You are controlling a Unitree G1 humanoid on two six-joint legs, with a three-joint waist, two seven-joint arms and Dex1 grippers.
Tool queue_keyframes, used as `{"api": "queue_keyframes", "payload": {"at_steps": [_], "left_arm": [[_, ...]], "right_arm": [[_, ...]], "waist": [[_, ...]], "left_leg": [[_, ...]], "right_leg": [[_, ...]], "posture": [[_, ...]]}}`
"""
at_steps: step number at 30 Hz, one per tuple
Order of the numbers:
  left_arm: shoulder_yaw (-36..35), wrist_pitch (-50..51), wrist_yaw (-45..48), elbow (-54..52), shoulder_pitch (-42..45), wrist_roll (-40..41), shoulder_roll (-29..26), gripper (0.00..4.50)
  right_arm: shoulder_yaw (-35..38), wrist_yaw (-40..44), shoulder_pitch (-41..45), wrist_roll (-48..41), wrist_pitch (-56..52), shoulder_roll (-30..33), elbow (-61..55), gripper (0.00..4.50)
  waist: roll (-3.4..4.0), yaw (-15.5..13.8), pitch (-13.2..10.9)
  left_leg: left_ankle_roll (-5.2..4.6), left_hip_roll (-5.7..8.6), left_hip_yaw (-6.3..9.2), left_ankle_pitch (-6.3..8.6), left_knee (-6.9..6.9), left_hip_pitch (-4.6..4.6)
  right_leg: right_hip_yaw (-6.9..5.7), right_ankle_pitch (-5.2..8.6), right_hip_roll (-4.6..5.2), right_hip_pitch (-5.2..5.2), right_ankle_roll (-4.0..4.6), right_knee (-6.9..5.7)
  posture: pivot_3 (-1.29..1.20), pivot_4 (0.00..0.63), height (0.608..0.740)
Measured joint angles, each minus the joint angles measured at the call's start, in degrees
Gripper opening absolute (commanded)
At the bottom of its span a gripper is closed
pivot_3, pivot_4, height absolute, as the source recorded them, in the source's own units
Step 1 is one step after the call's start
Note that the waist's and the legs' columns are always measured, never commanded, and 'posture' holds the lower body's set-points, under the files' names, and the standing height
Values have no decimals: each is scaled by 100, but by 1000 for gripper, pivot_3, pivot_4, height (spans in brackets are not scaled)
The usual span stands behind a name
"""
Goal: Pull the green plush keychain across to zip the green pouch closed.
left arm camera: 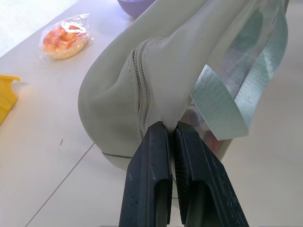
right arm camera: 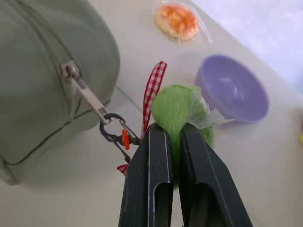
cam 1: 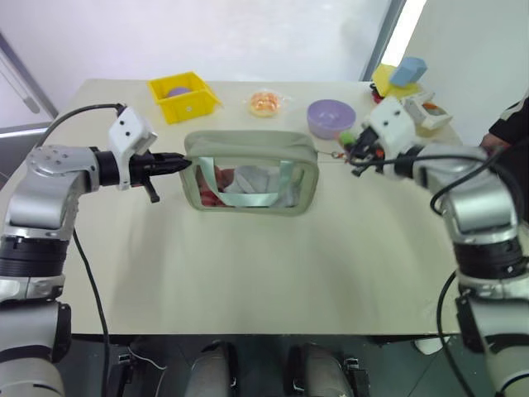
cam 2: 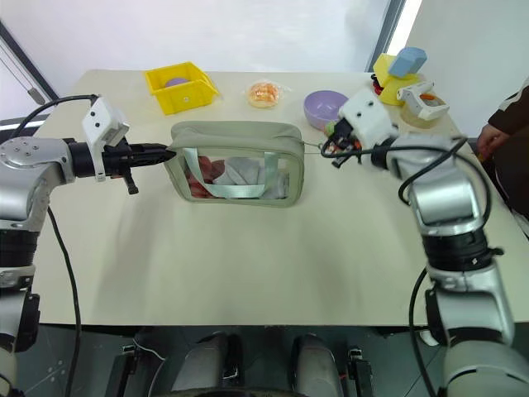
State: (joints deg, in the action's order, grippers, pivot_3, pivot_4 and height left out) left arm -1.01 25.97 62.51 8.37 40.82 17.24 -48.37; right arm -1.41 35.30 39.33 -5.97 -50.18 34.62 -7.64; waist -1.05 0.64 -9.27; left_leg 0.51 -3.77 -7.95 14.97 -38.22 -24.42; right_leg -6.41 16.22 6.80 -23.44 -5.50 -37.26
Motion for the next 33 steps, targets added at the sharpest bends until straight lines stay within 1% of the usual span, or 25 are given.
{"api": "queue_keyframes", "payload": {"at_steps": [2, 4, 6, 8, 11, 13, 14, 17, 20, 21, 22, 23, 25, 28, 30, 33], "left_arm": [[-5, 3, -4, -10, -9, -4, -2, 0], [-10, 10, -9, -53, -20, -7, -2, 0], [-13, 25, -15, -100, -54, 1, 0, 0], [-19, 81, -21, -172, -85, 9, -1, 0], [-67, 126, -40, -290, -182, 36, -8, 0], [-92, 146, -61, -308, -203, 37, -11, 0], [-95, 159, -69, -323, -205, 37, -11, 351], [-91, 236, -78, -376, -238, 73, -8, 1484], [-93, 373, -84, -361, -287, 101, -9, 3083], [-98, 397, -85, -355, -286, 111, -16, 3580], [-105, 413, -81, -346, -287, 138, -36, 4138], [-119, 447, -71, -346, -288, 162, -61, 4472], [-235, 545, -66, -353, -299, 236, -144, 4472], [-531, 903, -26, -361, -321, 475, -424, 4472], [-758, 1075, 25, -362, -330, 609, -636, 4472], [-967, 1191, 128, -353, -374, 732, -875, 4472]], "right_arm": [[92, -329, -288, -154, -293, -623, 37, 68], [171, -610, -367, -308, -536, -1156, 56, 68], [216, -849, -368, -394, -647, -1478, 26, 68], [161, -966, -430, -387, -608, -1592, -5, 68], [-270, -957, -693, -182, -266, -1371, 45, 68], [-345, -907, -713, -154, -121, -1301, 94, 68], [-347, -891, -709, -159, -89, -1297, 101, 381], [-316, -767, -620, -236, -140, -1160, 113, 1541], [-40, -445, -331, -484, -385, -640, 72, 3171], [81, -333, -252, -590, -478, -467, 3, 3633], [190, -225, -197, -685, -554, -324, -85, 4215], [253, -131, -162, -776, -618, -191, -163, 4500], [304, 211, -148, -1031, -795, 179, -359, 4500], [359, 1091, -259, -1574, -999, 1102, -732, 4500], [520, 1658, -305, -1961, -1064, 1561, -961, 4500], [731, 2143, -234, -2551, -1162, 1744, -1246, 4500]], "waist": [[3, 5, 0], [7, 9, -2], [7, 2, -2], [4, -10, 0], [5, 14, 1], [7, 20, 2], [7, 19, 2], [8, 14, 1], [7, -1, -1], [7, -1, -1], [7, 4, -1], [7, 5, -1], [7, 18, -1], [9, 11, -6], [8, 7, -7], [8, 23, -6]], "left_leg": [[2, 0, -1, -1, 2, 0], [2, 0, -1, -1, 3, -1], [2, 1, 2, -1, 3, -2], [1, 1, 5, -1, 2, -2], [0, 1, 6, 0, 3, 1], [1, 0, 6, -1, 5, 3], [1, 0, 6, -1, 4, 4], [1, 1, 5, 0, 4, -1], [0, 0, 7, 0, 4, -4], [0, 0, 7, 0, 5, -4], [0, 0, 7, 0, 6, -3], [0, 0, 7, 0, 6, -3], [-1, -1, 5, 0, 6, -3], [-1, -1, 8, 1, 9, -6], [-2, -1, 7, 1, 8, -4], [-1, -3, 11, 1, 7, 3]], "right_leg": [[1, 0, 0, -6, 0, -2], [1, 0, -1, -8, 0, -8], [0, 0, -1, -2, 0, -5], [0, 0, -1, 1, 0, -3], [0, 0, -1, 2, 0, -1], [1, 1, -2, 0, 1, -1], [1, 0, -2, 0, 1, -1], [1, 0, -2, 0, 0, -2], [0, 0, -2, -2, 0, -1], [0, 0, -2, -4, 0, -1], [0, 0, -2, -3, 0, -1], [0, 0, -2, -4, 0, 0], [2, 0, -2, -6, 0, 2], [2, 0, -2, -10, 0, 6], [3, 0, -1, -9, 0, 12], [3, 0, -2, -5, 0, 9]], "posture": [[0, 150, 739], [0, 150, 739], [0, 150, 739], [0, 150, 739], [0, 150, 739], [0, 150, 739], [0, 150, 739], [0, 150, 739], [0, 150, 739], [0, 150, 739], [0, 150, 739], [0, 150, 739], [0, 150, 739], [0, 150, 739], [0, 150, 739], [0, 150, 739]]}}
